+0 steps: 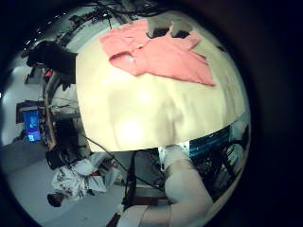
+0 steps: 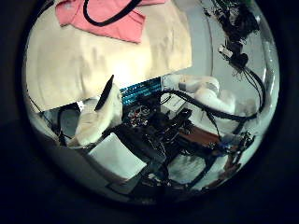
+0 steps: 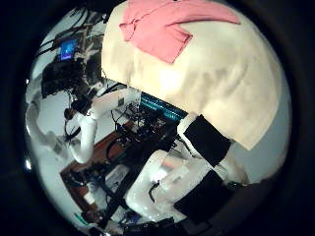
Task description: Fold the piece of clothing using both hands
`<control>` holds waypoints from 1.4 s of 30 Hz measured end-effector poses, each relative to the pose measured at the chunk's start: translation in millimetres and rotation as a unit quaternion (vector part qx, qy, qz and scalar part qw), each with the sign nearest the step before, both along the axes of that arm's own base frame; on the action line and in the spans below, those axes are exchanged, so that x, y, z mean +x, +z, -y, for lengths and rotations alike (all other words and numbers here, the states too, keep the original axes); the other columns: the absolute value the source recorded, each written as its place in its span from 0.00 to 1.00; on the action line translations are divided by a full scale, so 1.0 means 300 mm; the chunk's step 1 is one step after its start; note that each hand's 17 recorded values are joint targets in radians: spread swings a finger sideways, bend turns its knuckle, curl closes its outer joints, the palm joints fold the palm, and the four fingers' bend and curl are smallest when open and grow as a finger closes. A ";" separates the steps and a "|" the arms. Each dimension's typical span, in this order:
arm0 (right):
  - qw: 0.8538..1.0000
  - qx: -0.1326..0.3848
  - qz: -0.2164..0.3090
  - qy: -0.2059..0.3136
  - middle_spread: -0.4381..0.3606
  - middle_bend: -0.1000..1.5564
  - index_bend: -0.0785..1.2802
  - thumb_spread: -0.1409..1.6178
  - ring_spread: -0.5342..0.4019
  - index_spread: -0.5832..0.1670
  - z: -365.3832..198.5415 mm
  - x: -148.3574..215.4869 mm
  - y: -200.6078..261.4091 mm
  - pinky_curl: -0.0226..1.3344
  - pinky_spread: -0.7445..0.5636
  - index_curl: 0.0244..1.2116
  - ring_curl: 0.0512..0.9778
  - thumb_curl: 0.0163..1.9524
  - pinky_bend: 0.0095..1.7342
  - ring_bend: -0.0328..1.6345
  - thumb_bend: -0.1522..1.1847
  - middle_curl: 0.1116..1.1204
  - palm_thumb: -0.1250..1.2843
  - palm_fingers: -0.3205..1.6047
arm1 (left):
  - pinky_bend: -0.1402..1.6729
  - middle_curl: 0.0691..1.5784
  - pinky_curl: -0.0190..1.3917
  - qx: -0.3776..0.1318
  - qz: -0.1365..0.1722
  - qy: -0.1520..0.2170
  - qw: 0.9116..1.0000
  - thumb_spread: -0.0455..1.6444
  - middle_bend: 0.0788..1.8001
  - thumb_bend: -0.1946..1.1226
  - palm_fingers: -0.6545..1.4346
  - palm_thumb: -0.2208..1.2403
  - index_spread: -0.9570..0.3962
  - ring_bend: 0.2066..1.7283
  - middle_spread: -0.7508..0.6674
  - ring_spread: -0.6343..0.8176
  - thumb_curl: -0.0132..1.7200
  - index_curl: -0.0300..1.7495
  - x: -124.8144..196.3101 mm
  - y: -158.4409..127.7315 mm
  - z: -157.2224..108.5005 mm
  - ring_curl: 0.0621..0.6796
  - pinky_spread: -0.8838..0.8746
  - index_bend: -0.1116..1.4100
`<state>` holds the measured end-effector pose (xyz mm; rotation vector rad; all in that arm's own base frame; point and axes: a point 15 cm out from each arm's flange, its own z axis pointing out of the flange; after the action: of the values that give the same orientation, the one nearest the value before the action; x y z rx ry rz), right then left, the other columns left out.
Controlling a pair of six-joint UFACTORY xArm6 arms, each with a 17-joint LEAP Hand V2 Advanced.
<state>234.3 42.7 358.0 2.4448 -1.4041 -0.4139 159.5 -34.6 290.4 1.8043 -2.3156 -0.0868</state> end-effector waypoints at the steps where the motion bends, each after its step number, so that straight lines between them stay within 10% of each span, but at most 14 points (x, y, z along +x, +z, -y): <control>1: 1.000 0.003 0.000 -0.002 0.67 0.17 0.18 0.86 0.81 0.40 -0.002 -0.003 0.003 0.25 0.87 0.24 0.22 0.13 0.14 0.17 0.11 0.21 0.55 0.27 | 0.19 0.19 0.22 -0.001 0.008 -0.005 1.000 0.70 0.08 0.13 0.41 0.52 0.73 0.10 0.61 0.71 0.21 0.20 0.015 -0.011 0.011 0.25 0.73 0.18; 5: 1.000 0.001 -0.005 -0.021 0.67 0.18 0.19 0.86 0.82 0.40 0.025 -0.004 -0.001 0.25 0.86 0.24 0.22 0.13 0.13 0.16 0.11 0.21 0.55 0.26 | 0.19 0.19 0.22 -0.005 0.043 -0.028 0.999 0.68 0.07 0.12 0.41 0.47 0.73 0.11 0.62 0.71 0.20 0.20 0.106 -0.049 0.064 0.26 0.72 0.18; 27: 0.995 0.012 -0.058 -0.083 0.69 0.17 0.19 0.87 0.83 0.42 0.089 -0.070 -0.118 0.25 0.86 0.25 0.22 0.13 0.13 0.14 0.11 0.20 0.55 0.26 | 0.23 0.16 0.24 0.055 -0.021 -0.191 0.980 0.58 0.07 0.13 0.31 0.31 0.80 0.15 0.73 0.79 0.18 0.18 0.376 -0.500 0.338 0.27 0.77 0.17; 42: 0.995 0.015 -0.057 -0.079 0.69 0.17 0.19 0.87 0.83 0.43 0.090 -0.058 -0.146 0.25 0.87 0.25 0.23 0.13 0.13 0.14 0.11 0.20 0.54 0.25 | 0.18 0.22 0.21 0.137 -0.071 -0.195 0.969 0.58 0.24 0.14 0.56 0.38 0.74 0.19 0.46 0.53 0.19 0.19 0.406 -0.552 0.295 0.26 0.61 0.20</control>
<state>217.0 15.7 314.1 2.3008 -1.5578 -0.6040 281.2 -123.2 124.8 1.3608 -2.6174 -0.6004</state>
